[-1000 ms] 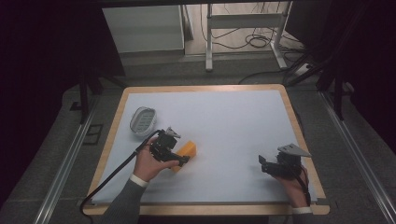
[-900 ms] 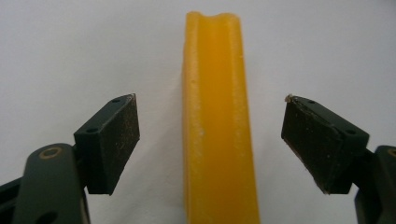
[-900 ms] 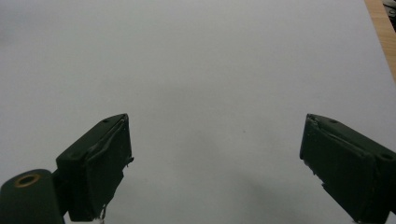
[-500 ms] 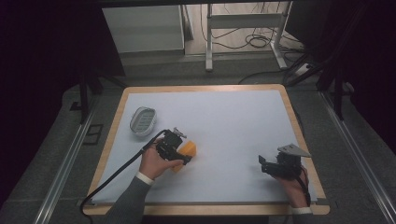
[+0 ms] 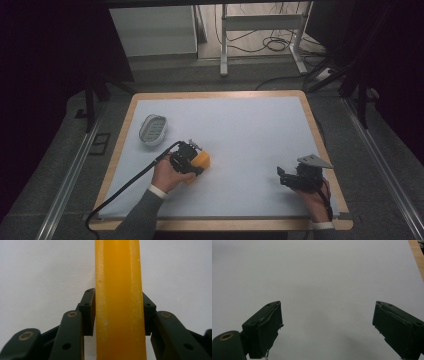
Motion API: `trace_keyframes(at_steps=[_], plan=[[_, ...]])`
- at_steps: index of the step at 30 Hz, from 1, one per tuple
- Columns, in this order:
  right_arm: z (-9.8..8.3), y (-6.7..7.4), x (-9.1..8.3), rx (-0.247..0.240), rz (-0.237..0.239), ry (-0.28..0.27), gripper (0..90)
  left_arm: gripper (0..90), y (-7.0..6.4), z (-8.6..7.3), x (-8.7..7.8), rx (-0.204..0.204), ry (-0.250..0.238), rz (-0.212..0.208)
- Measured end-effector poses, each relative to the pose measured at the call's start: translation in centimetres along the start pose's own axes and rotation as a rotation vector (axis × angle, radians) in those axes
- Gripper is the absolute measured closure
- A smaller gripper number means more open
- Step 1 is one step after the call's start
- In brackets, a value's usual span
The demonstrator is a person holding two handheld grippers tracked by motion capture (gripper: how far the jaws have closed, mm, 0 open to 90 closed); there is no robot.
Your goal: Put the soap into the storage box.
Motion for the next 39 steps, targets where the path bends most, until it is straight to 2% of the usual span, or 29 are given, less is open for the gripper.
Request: trace_keyframes(at_steps=[13, 17, 18, 22, 26, 39], plan=[[0.0, 0.1, -0.1, 0.000, 0.002, -0.003, 8.9, 60.7, 0.3, -0.1, -0.8, 0.006, 0.014, -0.058], [0.1, 0.0, -0.1, 0.002, 0.000, -0.005, 8.9, 60.7, 0.6, 0.1, -1.7, 0.002, -0.006, -0.065], [0.1, 0.0, -0.1, 0.002, 0.000, -0.005, 8.9, 60.7, 0.7, 0.2, -2.2, -0.001, -0.026, -0.068], [0.1, -0.1, -0.2, 0.004, 0.000, -0.006, 8.9, 60.8, 1.0, 0.3, -3.3, -0.006, -0.055, -0.081], [0.1, -0.1, -0.2, 0.007, 0.000, -0.006, 8.9, 60.8, 1.6, 0.2, -4.2, -0.017, -0.072, -0.077], [0.1, -0.3, -0.2, 0.009, -0.004, -0.008, 8.9, 60.7, 2.4, 0.3, -5.3, -0.037, -0.109, -0.075]])
Point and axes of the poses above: each handheld gripper's, and its own axes: x roughly forward along the jaws, z roughly out of its top, y roughly to its left, the point moved 9 cm from there along x, roughly forward along the jaws, and after that the axes turned 4 degrees about -z, right-handed, at the moved point
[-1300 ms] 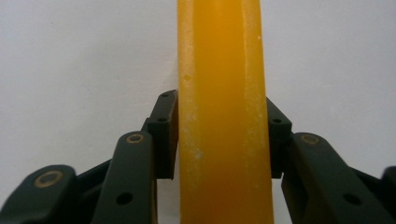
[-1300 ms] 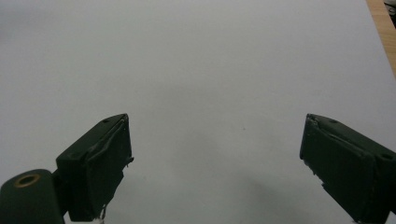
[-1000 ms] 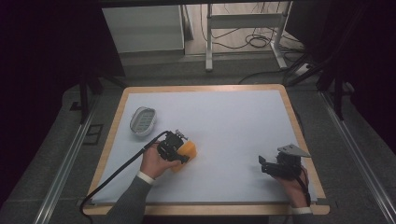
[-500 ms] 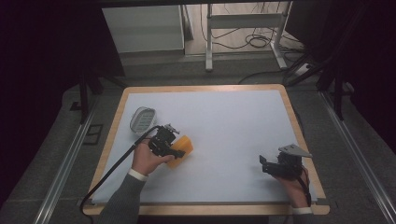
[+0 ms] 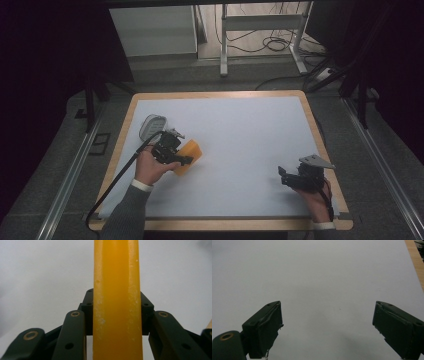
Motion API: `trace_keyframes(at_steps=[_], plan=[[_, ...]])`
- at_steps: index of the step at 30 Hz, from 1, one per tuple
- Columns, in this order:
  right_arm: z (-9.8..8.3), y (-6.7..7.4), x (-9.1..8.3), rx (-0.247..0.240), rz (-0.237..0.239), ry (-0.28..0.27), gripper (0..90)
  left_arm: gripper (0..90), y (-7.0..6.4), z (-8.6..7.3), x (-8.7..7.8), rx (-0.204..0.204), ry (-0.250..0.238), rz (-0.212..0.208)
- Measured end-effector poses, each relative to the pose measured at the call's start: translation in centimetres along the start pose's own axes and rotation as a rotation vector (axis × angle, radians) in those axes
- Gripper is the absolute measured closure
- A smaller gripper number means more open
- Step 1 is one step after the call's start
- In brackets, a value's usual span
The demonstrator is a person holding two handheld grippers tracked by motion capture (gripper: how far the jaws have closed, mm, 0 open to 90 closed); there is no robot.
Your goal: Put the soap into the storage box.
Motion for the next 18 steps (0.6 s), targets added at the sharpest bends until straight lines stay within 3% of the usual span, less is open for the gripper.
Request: trace_keyframes(at_steps=[18], plan=[[-0.1, 0.0, 0.0, -0.001, 0.000, 0.004, 8.9, 60.7, 1.8, 0.2, -0.9, -0.024, -0.003, 0.021]])
Point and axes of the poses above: each handheld gripper's, and its own axes: x roughly forward along the jaws, z roughly out of its top, y roughly to its left, the point moved 9 cm from there along x, roughly forward along the jaws, and after that the axes turned 4 degrees about -z, right-handed, at the moved point
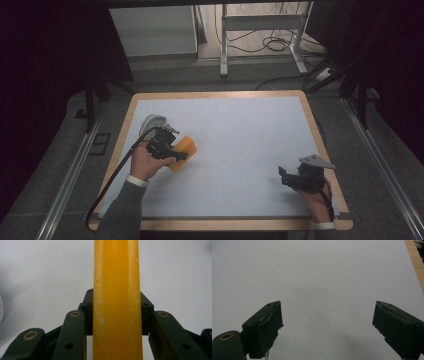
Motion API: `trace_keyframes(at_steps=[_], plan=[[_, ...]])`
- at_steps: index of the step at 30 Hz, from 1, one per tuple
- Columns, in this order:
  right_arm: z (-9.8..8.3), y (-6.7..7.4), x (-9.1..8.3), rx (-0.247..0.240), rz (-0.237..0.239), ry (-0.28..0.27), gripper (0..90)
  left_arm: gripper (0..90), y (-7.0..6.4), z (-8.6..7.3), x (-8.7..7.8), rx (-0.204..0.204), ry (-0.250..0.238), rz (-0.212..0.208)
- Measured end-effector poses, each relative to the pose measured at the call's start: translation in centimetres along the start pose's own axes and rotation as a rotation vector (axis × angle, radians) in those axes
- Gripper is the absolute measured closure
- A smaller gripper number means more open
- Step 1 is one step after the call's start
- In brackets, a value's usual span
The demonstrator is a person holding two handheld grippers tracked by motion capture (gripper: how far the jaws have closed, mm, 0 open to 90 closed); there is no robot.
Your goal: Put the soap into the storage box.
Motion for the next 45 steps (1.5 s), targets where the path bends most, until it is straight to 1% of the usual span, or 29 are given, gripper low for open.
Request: trace_keyframes(at_steps=[10, 16, 19, 24, 26, 28, 30, 31, 36, 37, 40, 45], plan=[[-0.1, 0.0, 0.1, -0.004, 0.000, 0.003, 8.9, 60.7, 1.0, 0.2, -0.8, -0.018, -0.021, 0.018], [-0.1, 0.0, 0.1, -0.003, 0.001, 0.005, 8.9, 60.7, 1.4, 0.4, -1.2, -0.019, -0.029, 0.026], [-0.1, -0.1, 0.1, 0.000, -0.001, 0.002, 8.9, 60.7, 1.7, 0.5, -1.6, -0.030, -0.038, 0.031], [0.0, -0.3, 0.0, 0.006, -0.004, 0.000, 8.9, 60.7, 2.2, 0.6, -2.0, -0.038, -0.040, 0.034], [0.0, -0.3, -0.1, 0.006, -0.004, -0.001, 8.9, 60.8, 2.4, 0.7, -2.3, -0.043, -0.047, 0.039], [0.0, -0.4, -0.1, 0.007, -0.006, -0.003, 8.9, 60.7, 2.6, 0.8, -2.5, -0.038, -0.045, 0.048], [0.0, -0.4, -0.1, 0.007, -0.006, -0.003, 8.9, 60.8, 2.6, 0.9, -2.6, -0.038, -0.045, 0.048], [0.0, -0.4, -0.1, 0.007, -0.006, -0.003, 8.9, 60.7, 2.6, 1.0, -2.6, -0.041, -0.053, 0.048], [0.0, -0.5, -0.1, 0.007, -0.008, -0.002, 8.9, 60.8, 2.8, 1.3, -3.0, -0.039, -0.057, 0.053], [0.0, -0.5, 0.0, 0.008, -0.008, -0.001, 8.9, 60.8, 2.8, 1.4, -3.1, -0.044, -0.062, 0.053], [-0.1, -0.5, 0.0, 0.008, -0.008, 0.000, 8.9, 60.7, 2.9, 1.4, -3.3, -0.039, -0.052, 0.059], [0.0, -0.6, -0.1, 0.012, -0.011, -0.003, 8.9, 60.8, 3.1, 1.6, -3.5, -0.043, -0.052, 0.057]])
Point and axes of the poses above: each handheld gripper's, and its own axes: x roughly forward along the jaws, z roughly out of its top, y roughly to its left, the point moved 9 cm from there along x, roughly forward along the jaws, and after that the axes turned 4 degrees about -z, right-handed, at the moved point
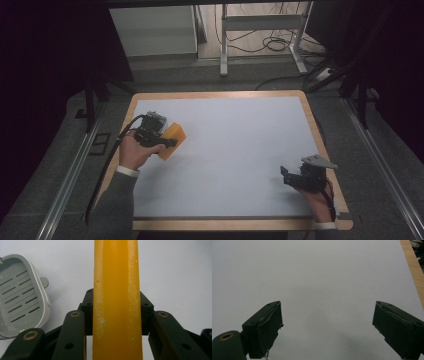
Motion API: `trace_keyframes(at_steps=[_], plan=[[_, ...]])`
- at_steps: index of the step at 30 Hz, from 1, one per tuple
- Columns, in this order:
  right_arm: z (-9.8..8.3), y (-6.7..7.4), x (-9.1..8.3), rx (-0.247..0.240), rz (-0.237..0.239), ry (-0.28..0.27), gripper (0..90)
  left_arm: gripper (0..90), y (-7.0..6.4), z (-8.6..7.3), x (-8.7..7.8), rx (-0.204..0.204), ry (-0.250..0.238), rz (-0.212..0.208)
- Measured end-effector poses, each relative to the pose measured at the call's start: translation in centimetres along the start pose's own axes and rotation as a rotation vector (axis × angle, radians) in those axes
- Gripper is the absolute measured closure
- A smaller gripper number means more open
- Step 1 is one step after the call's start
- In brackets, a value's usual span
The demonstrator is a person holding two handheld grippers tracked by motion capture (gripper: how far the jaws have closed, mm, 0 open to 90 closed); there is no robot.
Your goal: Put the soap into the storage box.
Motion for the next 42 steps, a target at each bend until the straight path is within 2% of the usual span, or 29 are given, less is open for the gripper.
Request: trace_keyframes(at_steps=[9, 15, 17, 27, 29, 32, 42], plan=[[-0.1, -0.1, 0.0, -0.002, -0.001, 0.003, 8.9, 60.8, 1.0, 0.4, -0.2, -0.028, -0.008, 0.012], [-0.1, -0.1, 0.0, -0.002, -0.001, 0.002, 8.9, 60.8, 1.3, 0.6, -0.4, -0.027, 0.004, 0.016], [0.0, -0.1, 0.0, -0.001, -0.002, 0.000, 8.9, 60.8, 1.5, 0.7, -0.5, -0.032, -0.005, 0.024], [-0.2, -0.2, 0.1, -0.008, -0.002, 0.007, 8.9, 60.8, 2.3, 0.9, -0.5, -0.049, -0.005, 0.019], [-0.2, -0.2, 0.1, -0.009, -0.002, 0.008, 8.9, 60.7, 2.6, 1.1, -0.6, -0.059, -0.020, 0.010], [-0.1, -0.3, 0.1, -0.006, -0.011, -0.001, 8.9, 60.8, 3.2, 1.4, -0.9, -0.071, -0.031, 0.036], [-0.1, -0.4, 0.0, 0.002, -0.016, 0.000, 8.9, 60.8, 4.9, 1.8, -1.5, -0.101, -0.037, 0.061]])
Point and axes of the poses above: each handheld gripper's, and its own axes: x roughly forward along the jaws, z roughly out of its top, y roughly to its left, the point moved 9 cm from there along x, roughly forward along the jaws, and after that the axes turned 4 degrees about -z, right-handed, at the moved point
